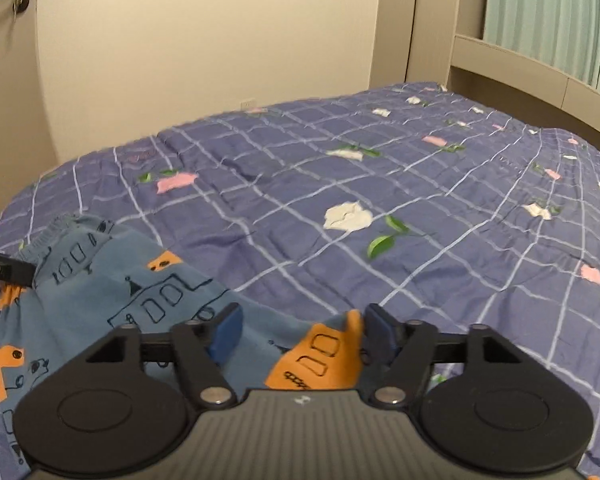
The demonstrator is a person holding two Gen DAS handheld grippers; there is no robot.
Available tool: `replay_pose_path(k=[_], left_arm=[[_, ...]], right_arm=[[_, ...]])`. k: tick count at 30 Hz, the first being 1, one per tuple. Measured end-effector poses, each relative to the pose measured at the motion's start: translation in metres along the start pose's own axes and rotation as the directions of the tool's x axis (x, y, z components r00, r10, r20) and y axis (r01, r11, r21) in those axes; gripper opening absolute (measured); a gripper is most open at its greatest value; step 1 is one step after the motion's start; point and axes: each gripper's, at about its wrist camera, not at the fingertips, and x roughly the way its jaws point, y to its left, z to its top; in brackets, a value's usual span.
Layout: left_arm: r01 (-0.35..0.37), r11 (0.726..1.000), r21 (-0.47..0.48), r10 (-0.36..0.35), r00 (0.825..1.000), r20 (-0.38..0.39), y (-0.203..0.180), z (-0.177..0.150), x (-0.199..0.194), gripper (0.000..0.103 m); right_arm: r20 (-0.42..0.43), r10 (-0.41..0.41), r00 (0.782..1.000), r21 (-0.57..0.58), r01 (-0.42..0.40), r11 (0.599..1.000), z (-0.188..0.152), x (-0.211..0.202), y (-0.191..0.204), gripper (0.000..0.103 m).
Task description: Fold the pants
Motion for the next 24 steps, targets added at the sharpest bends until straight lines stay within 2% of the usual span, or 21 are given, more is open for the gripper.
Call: replay_pose_path(k=[2,5,7,9,11,13,16,19,22,24], left_arm=[[-0.013,1.000,0.004,0.013,1.000,-0.001,-0.001,0.001,-0.001,0.033],[-0.033,0.999,0.001,0.033,0.999,0.002,-0.006,0.003,-0.005,0.048],[-0.021,1.000,0.006,0.021,1.000,0.016,-0.010,0.006,-0.012,0.071],[-0.031,0.999,0.024,0.030,0.999,0.044,-0.019,0.009,-0.017,0.085],[-0.056,0.997,0.059,0.052,0.996,0.068,-0.032,0.012,-0.017,0.089],[-0.074,0.993,0.090,0.067,0.995,0.079,-0.046,0.015,-0.011,0.100],[-0.125,0.982,0.140,0.112,0.989,0.095,-0.060,0.015,0.006,0.102],[-0.195,0.965,0.177,0.188,0.981,0.052,-0.067,0.014,0.033,0.101],[-0.257,0.946,0.195,0.257,0.966,0.030,-0.063,0.010,0.046,0.101],[-0.265,0.945,0.191,0.265,0.964,0.026,-0.054,0.009,0.048,0.103]], right_arm=[[-0.032,-0.030,0.999,-0.012,0.029,1.000,-0.002,0.010,0.002,0.079],[-0.025,-0.052,0.998,0.004,0.052,0.999,-0.003,0.011,0.001,0.083],[0.000,-0.066,0.998,0.007,0.066,0.998,-0.003,0.002,0.002,0.090],[0.025,-0.054,0.998,0.010,0.054,0.999,-0.004,-0.011,0.004,0.099],[0.034,-0.042,0.999,0.011,0.041,0.999,-0.008,-0.023,0.006,0.101],[0.022,-0.055,0.998,0.010,0.055,0.998,-0.015,-0.031,0.010,0.102],[0.014,-0.089,0.996,0.016,0.089,0.996,-0.028,-0.046,0.015,0.103],[0.008,-0.122,0.992,0.001,0.122,0.992,-0.041,-0.059,0.019,0.103],[-0.003,-0.176,0.984,-0.028,0.176,0.984,-0.054,-0.068,0.019,0.103],[-0.020,-0.217,0.976,-0.033,0.216,0.976,-0.063,-0.070,0.014,0.103]])
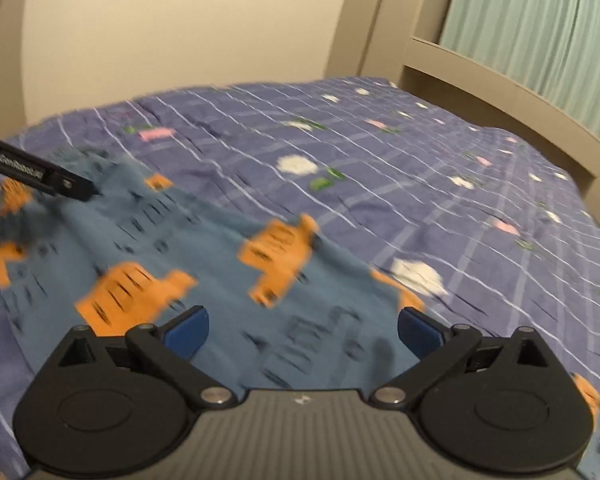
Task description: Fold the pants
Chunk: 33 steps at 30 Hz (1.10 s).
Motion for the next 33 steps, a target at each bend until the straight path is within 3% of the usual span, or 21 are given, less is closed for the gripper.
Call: replay_pose_path(k=[2,5,8,11,14,20,26,31,33], left_arm=[[0.003,1.000,-0.011,-0.003,1.000,0.001,0.006,-0.001,0.000,0.103],[-0.028,1.000,-0.010,0.028,1.000,-0.001,0.004,0.004,-0.006,0.102],[-0.053,0.999,0.003,0.053,0.998,0.033,-0.005,0.011,-0.023,0.102],[-0.026,0.999,0.036,0.023,0.997,0.069,-0.025,0.020,-0.042,0.102],[0.009,0.996,0.091,-0.018,0.995,0.103,-0.055,0.028,-0.057,0.102],[0.116,0.970,0.213,-0.145,0.981,0.129,-0.136,0.039,-0.073,0.102],[0.253,0.916,0.311,-0.293,0.952,0.087,-0.233,0.040,-0.065,0.102],[0.420,0.849,0.322,-0.441,0.898,-0.008,-0.311,0.034,-0.043,0.102],[0.449,0.827,0.339,-0.464,0.885,-0.040,-0.339,0.028,-0.033,0.102]], right_arm=[[-0.015,-0.040,0.999,0.011,0.040,0.999,-0.008,0.002,-0.009,0.103],[-0.004,-0.035,0.999,0.082,0.035,0.996,-0.015,-0.001,-0.028,0.103],[0.040,-0.064,0.997,0.146,0.058,0.988,-0.022,-0.016,-0.045,0.103],[0.096,-0.112,0.989,0.219,0.089,0.972,-0.034,-0.041,-0.063,0.103],[0.132,-0.166,0.977,0.335,0.113,0.935,-0.053,-0.070,-0.089,0.103],[0.116,-0.293,0.949,0.548,0.185,0.816,-0.104,-0.121,-0.142,0.103],[0.066,-0.366,0.928,0.699,0.219,0.680,-0.158,-0.150,-0.195,0.103],[0.106,-0.247,0.963,0.774,0.076,0.628,-0.189,-0.159,-0.235,0.103],[0.092,-0.248,0.964,0.785,0.083,0.614,-0.196,-0.158,-0.247,0.103]])
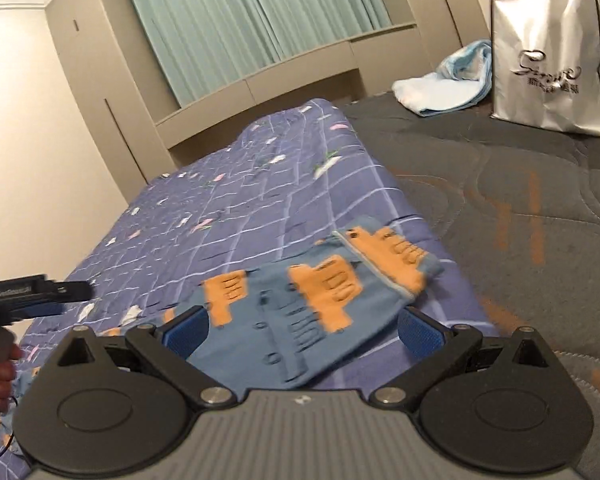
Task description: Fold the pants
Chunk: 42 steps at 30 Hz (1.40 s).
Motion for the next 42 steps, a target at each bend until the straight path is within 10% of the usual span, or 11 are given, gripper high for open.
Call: replay_pose_path(k=[17,20,23,27,30,37,42], left_arm=[[0.024,0.997,0.074,-0.016,0.993,-0.117,-0.055,-0.010,0.102,0.103],[0.016,0.999,0.046,-0.010,0.993,-0.116,-0.052,-0.001,0.100,0.102],[0.043,0.999,-0.008,-0.043,0.993,-0.106,-0.050,0.010,0.093,0.102],[0.141,0.989,-0.055,-0.146,0.985,-0.095,-0.052,0.024,0.081,0.102],[0.287,0.952,-0.108,-0.298,0.948,-0.111,-0.054,0.033,0.078,0.102],[0.513,0.773,-0.374,-0.604,0.776,-0.182,-0.054,0.045,0.097,0.102],[0.494,0.778,-0.389,-0.604,0.757,-0.248,-0.072,0.040,0.108,0.099]], right_arm=[[0.014,-0.010,1.000,0.296,0.006,0.955,0.013,0.043,-0.051,0.081],[0.072,-0.021,0.997,0.378,-0.008,0.926,0.005,0.042,-0.055,0.071],[0.097,-0.040,0.995,0.437,-0.006,0.899,-0.001,0.043,-0.057,0.029],[0.117,-0.061,0.991,0.371,0.013,0.928,0.000,0.042,-0.048,0.021],[0.140,-0.076,0.987,0.193,0.048,0.980,0.002,0.036,-0.022,0.020],[0.165,-0.146,0.975,-0.225,0.181,0.957,-0.008,0.033,0.050,0.020],[0.184,-0.181,0.966,-0.381,0.240,0.893,-0.024,0.038,0.082,0.020]])
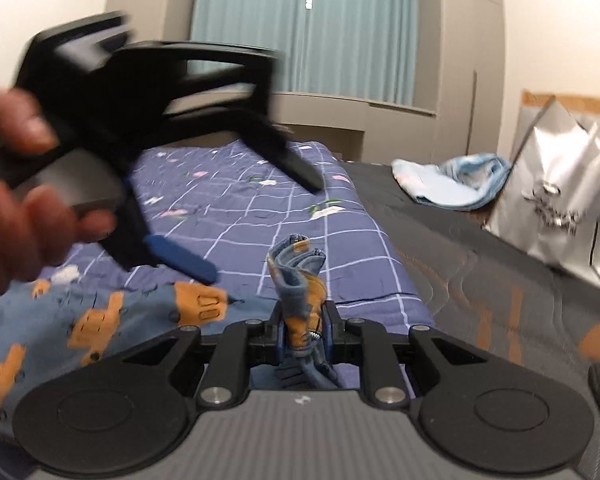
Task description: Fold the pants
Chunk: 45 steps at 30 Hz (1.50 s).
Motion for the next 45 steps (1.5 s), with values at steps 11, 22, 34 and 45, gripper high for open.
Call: replay_pose_path(k=[11,22,34,45], left_arm=[[-0.075,0.992,-0.098,0.077,0.997,0.014,0.013,-0.001,0.016,0.019],[-0.089,0.993,-0.075,0.093,0.994,0.050,0.007,-0.007,0.003,0.010],[-0.172,0.985,0.011,0.168,0.973,0.161,-0.010,-0.030,-0.093,0.009],[-0.235,0.969,-0.071,0.246,0.939,0.241,0.046,-0.083,-0.176,0.009]], right_arm=[[0.003,-0.002,1.000,-0.107,0.002,0.994,-0.008,-0.002,0.025,0.024],[-0.011,0.011,1.000,-0.100,-0.012,0.995,-0.009,-0.007,0.020,0.026],[0.045,0.146,0.988,-0.102,-0.141,0.985,0.009,-0.054,0.048,0.015],[-0.018,0.329,0.944,-0.172,-0.327,0.929,0.009,-0.087,0.125,0.015]])
